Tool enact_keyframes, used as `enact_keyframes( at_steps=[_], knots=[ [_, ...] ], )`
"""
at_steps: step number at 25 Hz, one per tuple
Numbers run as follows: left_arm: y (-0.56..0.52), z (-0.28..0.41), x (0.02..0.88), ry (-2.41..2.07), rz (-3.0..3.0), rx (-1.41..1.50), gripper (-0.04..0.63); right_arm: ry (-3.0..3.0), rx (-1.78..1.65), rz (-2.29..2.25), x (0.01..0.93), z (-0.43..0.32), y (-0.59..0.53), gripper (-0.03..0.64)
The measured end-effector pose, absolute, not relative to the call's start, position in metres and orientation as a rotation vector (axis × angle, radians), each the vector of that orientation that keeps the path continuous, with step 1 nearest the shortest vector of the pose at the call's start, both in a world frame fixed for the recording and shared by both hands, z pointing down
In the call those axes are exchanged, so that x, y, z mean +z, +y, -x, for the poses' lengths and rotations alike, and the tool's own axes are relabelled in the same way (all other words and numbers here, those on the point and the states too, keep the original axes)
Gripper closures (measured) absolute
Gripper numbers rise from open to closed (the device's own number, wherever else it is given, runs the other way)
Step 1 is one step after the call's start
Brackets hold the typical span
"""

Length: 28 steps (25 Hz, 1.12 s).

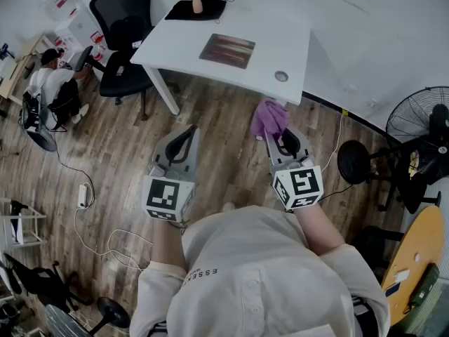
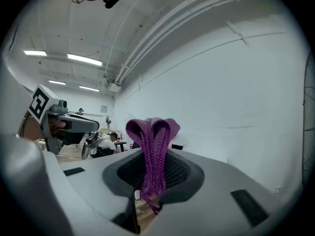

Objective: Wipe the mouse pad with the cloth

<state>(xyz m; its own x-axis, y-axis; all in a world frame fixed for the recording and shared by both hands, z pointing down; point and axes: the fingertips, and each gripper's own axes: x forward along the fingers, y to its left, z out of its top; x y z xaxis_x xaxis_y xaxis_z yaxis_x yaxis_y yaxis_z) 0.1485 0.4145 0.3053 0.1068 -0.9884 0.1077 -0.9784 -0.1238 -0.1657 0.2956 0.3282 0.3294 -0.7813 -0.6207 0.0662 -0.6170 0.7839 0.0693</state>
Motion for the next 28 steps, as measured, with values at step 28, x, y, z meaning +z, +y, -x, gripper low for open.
enact_keyframes(
  at_steps=[28],
  knots=[
    [0.395, -0.073, 0.349, 2.119, 2.359, -0.336, 0.594, -2.854, 0.095, -0.924, 0.364, -0.209, 0.294, 0.526]
  ],
)
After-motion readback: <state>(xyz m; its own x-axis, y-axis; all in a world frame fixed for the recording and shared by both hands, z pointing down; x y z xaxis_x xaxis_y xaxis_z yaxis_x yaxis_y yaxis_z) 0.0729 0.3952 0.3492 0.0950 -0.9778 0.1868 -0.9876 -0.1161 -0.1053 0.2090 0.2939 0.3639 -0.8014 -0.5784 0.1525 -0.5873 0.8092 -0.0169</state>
